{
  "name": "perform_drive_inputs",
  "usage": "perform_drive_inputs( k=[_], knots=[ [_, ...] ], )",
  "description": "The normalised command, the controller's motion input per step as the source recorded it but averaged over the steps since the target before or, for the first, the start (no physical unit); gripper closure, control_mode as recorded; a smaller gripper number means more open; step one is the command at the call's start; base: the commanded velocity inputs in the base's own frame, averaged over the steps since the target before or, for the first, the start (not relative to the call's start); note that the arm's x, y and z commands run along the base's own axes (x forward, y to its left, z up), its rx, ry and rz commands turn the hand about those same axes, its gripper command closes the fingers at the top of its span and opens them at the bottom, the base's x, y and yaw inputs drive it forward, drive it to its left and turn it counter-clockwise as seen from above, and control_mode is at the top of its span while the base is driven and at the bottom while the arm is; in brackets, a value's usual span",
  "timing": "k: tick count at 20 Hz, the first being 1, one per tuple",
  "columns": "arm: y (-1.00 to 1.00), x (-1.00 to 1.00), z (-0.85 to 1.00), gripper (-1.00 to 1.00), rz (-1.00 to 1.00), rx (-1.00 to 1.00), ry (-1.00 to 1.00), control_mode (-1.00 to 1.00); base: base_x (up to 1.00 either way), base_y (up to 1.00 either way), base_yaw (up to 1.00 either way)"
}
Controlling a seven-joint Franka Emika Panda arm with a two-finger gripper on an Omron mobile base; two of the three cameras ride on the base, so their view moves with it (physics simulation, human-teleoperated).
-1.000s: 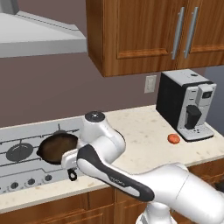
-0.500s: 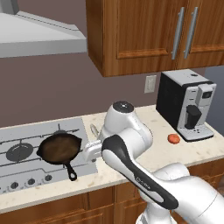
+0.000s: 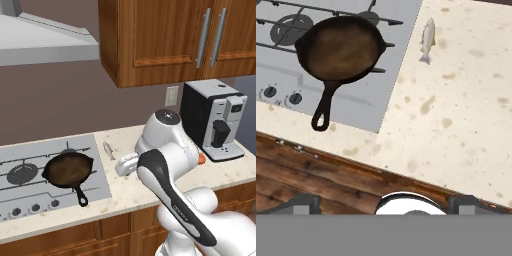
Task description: Place both pans onto different burners. Then place the squash and the fish on different pans.
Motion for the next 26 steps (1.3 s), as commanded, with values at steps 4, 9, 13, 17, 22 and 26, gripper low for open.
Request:
perform_drive_inputs(
  k=[4,9,13,17,22,26],
  knots=[
    [-0.23,0.12,-0.17,-1.00,0.00,0.00,-0.02,-1.00,0.00,0.00,0.00],
    [-0.26,0.26,-0.25,-1.00,0.01,0.00,0.00,-1.00,0.00,0.00,0.00],
    [-0.26,0.44,0.00,-1.00,0.00,0.03,-0.02,-1.00,0.00,0.00,0.00],
    [-0.10,0.49,0.00,-1.00,0.00,0.03,0.00,-1.00,0.00,0.00,0.00],
    [0.01,0.45,0.00,-1.00,-0.02,0.02,0.00,-1.00,0.00,0.00,0.00],
    [0.08,0.05,0.00,-1.00,-0.05,0.00,0.00,-1.00,0.00,0.00,0.00]
  ],
)
